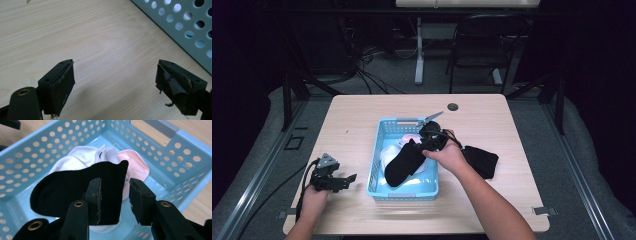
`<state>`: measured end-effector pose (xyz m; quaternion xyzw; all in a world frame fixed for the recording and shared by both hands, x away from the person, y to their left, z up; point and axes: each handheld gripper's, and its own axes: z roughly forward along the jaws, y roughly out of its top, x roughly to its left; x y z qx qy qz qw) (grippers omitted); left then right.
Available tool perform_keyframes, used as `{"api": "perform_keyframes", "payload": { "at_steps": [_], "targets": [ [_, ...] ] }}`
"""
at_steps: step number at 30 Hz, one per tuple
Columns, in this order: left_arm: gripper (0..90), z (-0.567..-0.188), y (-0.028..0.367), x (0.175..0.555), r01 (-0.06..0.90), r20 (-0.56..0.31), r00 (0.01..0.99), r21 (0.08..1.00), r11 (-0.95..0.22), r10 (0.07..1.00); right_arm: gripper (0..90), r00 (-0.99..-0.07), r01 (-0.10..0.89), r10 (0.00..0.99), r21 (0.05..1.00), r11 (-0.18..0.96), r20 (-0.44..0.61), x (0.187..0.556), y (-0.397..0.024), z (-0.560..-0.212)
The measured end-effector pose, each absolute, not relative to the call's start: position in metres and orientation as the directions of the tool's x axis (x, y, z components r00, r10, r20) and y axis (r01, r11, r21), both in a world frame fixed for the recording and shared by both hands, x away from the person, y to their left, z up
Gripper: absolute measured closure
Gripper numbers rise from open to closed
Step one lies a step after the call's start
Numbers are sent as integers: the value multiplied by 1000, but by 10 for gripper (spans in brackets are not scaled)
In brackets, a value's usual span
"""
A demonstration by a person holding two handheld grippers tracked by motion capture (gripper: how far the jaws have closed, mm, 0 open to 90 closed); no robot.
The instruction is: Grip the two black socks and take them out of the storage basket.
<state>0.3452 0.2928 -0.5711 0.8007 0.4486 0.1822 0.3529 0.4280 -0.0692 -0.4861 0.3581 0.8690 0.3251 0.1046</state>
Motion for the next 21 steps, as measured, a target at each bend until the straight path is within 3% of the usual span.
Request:
{"api": "perform_keyframes", "payload": {
  "at_steps": [21],
  "targets": [
    [156,-571,293,346,588,-27,531,732,-345,847,605,-688,623,720,578,528,83,443,-54,-510]
  ]
}}
